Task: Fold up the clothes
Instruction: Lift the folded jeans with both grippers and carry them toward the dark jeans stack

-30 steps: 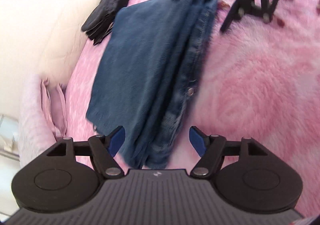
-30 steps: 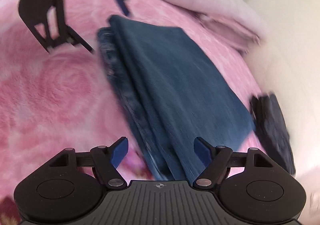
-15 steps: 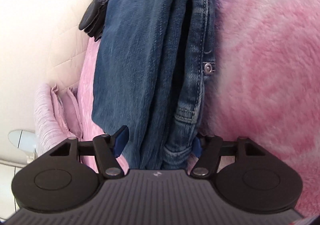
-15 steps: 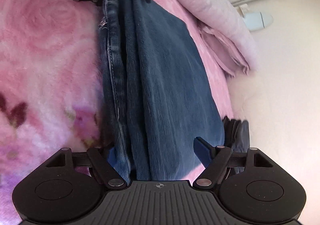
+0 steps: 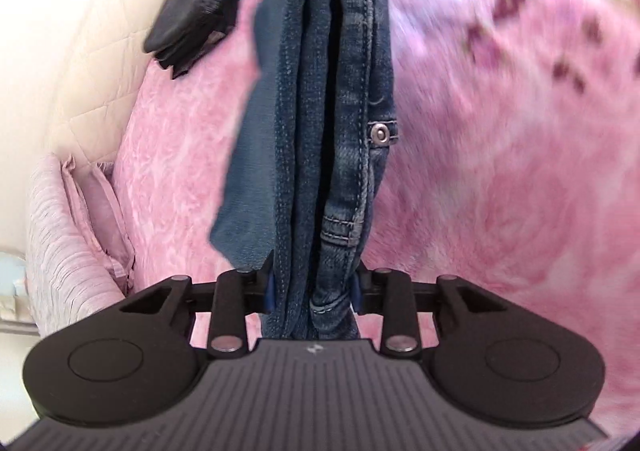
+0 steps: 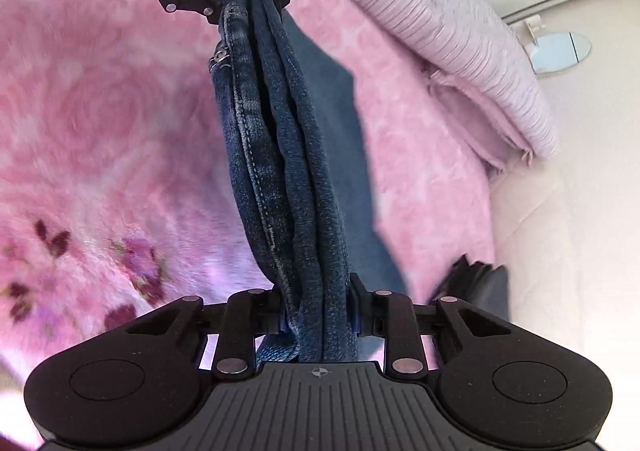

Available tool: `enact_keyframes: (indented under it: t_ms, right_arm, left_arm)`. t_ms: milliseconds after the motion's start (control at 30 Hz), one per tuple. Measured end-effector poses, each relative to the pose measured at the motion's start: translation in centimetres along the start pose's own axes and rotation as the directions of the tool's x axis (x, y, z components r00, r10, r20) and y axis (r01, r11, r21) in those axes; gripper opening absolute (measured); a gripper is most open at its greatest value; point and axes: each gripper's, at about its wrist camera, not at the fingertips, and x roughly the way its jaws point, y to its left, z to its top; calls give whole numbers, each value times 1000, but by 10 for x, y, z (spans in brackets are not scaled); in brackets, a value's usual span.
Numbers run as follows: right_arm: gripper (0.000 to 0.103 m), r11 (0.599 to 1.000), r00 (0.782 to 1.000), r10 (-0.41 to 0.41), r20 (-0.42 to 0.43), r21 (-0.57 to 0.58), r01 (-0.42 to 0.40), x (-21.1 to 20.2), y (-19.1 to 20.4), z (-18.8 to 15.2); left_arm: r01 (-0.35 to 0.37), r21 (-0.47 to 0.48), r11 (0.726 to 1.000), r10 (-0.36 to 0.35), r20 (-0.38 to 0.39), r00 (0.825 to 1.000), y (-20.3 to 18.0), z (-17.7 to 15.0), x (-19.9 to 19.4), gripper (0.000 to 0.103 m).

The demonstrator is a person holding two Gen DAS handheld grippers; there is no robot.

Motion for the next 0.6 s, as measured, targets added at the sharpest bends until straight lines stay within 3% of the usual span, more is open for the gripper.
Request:
enact_keyframes:
  t_ms: [167, 333, 600]
  right_arm:
    - [26, 998, 998, 55, 5, -35, -55, -56, -30, 6]
    - [26, 996, 998, 66, 8, -56, -65, -120, -28, -1]
    - [26, 995, 999, 23, 42, -98, -19, -179, -42, 10]
  left_arm:
    - [61, -35, 998, -61, -5, 998, 25, 13, -58, 28]
    - [83, -53, 995, -83, 2, 997, 26, 17, -118, 28]
    - [22, -110, 994, -25, -27, 999, 33, 26, -184, 28]
